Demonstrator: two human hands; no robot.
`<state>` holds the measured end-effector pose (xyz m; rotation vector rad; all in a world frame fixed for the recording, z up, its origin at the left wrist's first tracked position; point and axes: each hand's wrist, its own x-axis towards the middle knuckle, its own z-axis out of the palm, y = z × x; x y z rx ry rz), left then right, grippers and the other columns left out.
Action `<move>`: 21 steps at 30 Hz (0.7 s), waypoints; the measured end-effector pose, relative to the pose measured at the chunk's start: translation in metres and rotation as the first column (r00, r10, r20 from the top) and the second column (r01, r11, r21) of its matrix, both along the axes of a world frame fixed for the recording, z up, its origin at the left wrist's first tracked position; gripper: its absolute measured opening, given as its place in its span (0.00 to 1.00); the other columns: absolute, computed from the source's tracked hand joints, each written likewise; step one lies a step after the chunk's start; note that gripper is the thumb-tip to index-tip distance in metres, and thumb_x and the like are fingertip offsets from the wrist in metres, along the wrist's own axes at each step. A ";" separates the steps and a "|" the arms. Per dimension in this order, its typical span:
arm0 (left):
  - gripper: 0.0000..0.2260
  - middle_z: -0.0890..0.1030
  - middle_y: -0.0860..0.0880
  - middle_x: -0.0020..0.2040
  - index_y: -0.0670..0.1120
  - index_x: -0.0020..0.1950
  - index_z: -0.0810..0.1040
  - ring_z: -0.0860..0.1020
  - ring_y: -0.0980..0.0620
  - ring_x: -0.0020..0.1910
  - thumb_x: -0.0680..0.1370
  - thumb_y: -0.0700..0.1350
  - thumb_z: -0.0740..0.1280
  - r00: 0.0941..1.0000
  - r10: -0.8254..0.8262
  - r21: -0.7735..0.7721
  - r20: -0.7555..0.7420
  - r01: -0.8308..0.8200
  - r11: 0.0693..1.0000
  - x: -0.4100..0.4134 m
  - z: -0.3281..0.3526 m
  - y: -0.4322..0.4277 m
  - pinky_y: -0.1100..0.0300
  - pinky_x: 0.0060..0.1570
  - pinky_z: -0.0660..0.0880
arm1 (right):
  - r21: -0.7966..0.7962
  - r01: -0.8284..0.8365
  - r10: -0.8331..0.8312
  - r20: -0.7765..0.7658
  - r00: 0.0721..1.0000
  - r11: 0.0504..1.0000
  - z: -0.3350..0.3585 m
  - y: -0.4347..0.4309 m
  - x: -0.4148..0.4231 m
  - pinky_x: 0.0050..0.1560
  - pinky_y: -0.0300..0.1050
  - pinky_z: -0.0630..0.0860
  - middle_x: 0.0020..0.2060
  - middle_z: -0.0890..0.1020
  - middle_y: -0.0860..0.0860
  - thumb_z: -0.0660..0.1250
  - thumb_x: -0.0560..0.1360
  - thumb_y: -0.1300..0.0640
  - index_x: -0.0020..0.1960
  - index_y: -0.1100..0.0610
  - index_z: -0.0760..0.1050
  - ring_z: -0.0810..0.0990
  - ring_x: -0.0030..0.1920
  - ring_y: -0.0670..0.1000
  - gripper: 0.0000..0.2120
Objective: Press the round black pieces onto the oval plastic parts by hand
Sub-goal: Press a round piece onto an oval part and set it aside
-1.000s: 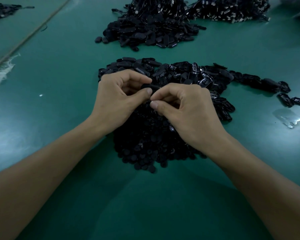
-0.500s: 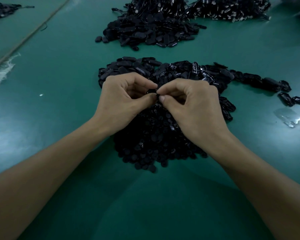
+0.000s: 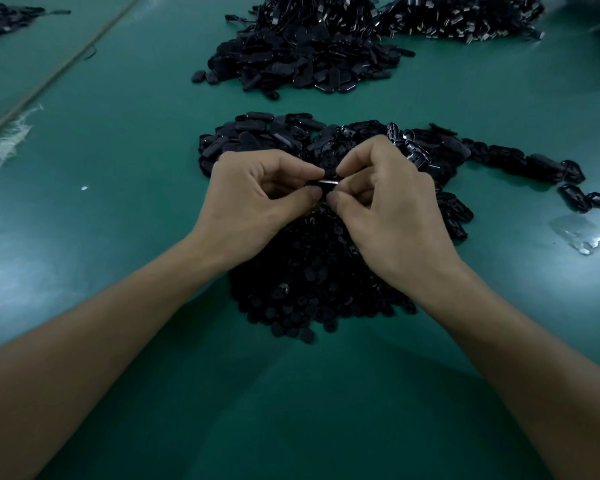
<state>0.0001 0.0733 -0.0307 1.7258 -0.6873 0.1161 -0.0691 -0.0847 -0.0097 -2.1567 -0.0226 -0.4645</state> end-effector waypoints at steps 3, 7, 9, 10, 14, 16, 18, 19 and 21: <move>0.09 0.86 0.54 0.41 0.53 0.48 0.84 0.86 0.53 0.40 0.72 0.40 0.76 0.999 0.008 0.037 0.046 -0.010 0.999 -0.001 0.000 0.000 0.55 0.45 0.83 | -0.004 -0.035 0.035 0.005 0.999 0.999 0.001 0.000 -0.002 0.36 0.41 0.75 0.33 0.80 0.54 0.69 0.76 0.66 0.48 0.55 0.69 0.78 0.36 0.51 0.11; 0.10 0.86 0.55 0.44 0.54 0.49 0.83 0.86 0.55 0.42 0.73 0.40 0.75 0.996 0.007 0.059 0.092 -0.012 0.998 -0.002 0.000 -0.001 0.57 0.47 0.83 | -0.025 -0.026 0.025 -0.029 0.999 0.999 0.001 -0.001 -0.003 0.37 0.46 0.74 0.35 0.80 0.51 0.69 0.77 0.64 0.46 0.53 0.68 0.78 0.40 0.50 0.11; 0.11 0.86 0.56 0.45 0.55 0.49 0.83 0.86 0.55 0.43 0.73 0.40 0.75 0.995 0.005 0.063 0.099 -0.011 0.998 -0.003 0.000 -0.002 0.57 0.47 0.83 | -0.038 -0.019 0.018 -0.035 0.999 0.999 0.003 -0.001 -0.002 0.38 0.46 0.74 0.36 0.80 0.49 0.69 0.77 0.64 0.45 0.51 0.67 0.78 0.40 0.48 0.13; 0.11 0.86 0.56 0.45 0.55 0.49 0.83 0.85 0.55 0.43 0.74 0.39 0.75 0.995 0.007 0.063 0.097 -0.013 0.998 -0.003 0.000 -0.002 0.58 0.47 0.82 | -0.043 -0.019 0.017 -0.034 0.999 0.999 0.003 -0.001 -0.002 0.38 0.46 0.75 0.36 0.80 0.49 0.70 0.77 0.63 0.44 0.50 0.67 0.78 0.40 0.48 0.13; 0.10 0.86 0.56 0.45 0.54 0.50 0.83 0.85 0.56 0.43 0.74 0.40 0.75 0.996 0.009 0.077 0.091 -0.016 0.997 -0.003 0.001 -0.002 0.60 0.47 0.82 | -0.046 0.004 -0.004 -0.012 1.000 0.999 0.005 0.001 -0.002 0.37 0.46 0.75 0.36 0.81 0.51 0.71 0.76 0.64 0.42 0.50 0.67 0.78 0.39 0.49 0.15; 0.11 0.86 0.54 0.45 0.55 0.50 0.82 0.85 0.55 0.43 0.73 0.40 0.74 0.996 0.006 0.092 0.087 -0.014 0.996 -0.004 0.001 -0.002 0.59 0.47 0.82 | -0.045 0.034 -0.034 0.000 0.999 0.998 0.004 0.001 -0.002 0.36 0.46 0.74 0.35 0.81 0.51 0.72 0.75 0.64 0.41 0.50 0.66 0.79 0.38 0.49 0.16; 0.12 0.86 0.52 0.45 0.55 0.50 0.82 0.85 0.53 0.43 0.72 0.39 0.74 0.997 0.004 0.095 0.075 -0.011 0.995 -0.004 0.001 -0.002 0.57 0.48 0.82 | -0.036 0.073 -0.072 0.010 0.997 0.997 0.003 0.001 -0.001 0.37 0.44 0.75 0.36 0.81 0.50 0.73 0.75 0.63 0.41 0.50 0.66 0.80 0.37 0.48 0.17; 0.12 0.86 0.51 0.45 0.54 0.50 0.82 0.85 0.53 0.43 0.72 0.38 0.74 0.997 0.009 0.096 0.075 -0.016 0.995 -0.005 0.001 -0.002 0.57 0.47 0.82 | -0.023 0.086 -0.085 0.012 0.996 0.996 0.003 0.001 0.000 0.37 0.43 0.75 0.36 0.82 0.50 0.73 0.74 0.62 0.40 0.50 0.66 0.81 0.38 0.48 0.17; 0.12 0.86 0.51 0.44 0.53 0.51 0.82 0.85 0.53 0.43 0.73 0.38 0.75 0.995 0.025 0.108 0.094 -0.035 0.994 -0.006 0.001 -0.003 0.58 0.46 0.82 | -0.001 0.104 -0.104 0.004 0.995 0.995 0.003 0.001 0.000 0.37 0.43 0.77 0.36 0.82 0.50 0.74 0.74 0.61 0.40 0.50 0.66 0.83 0.39 0.49 0.17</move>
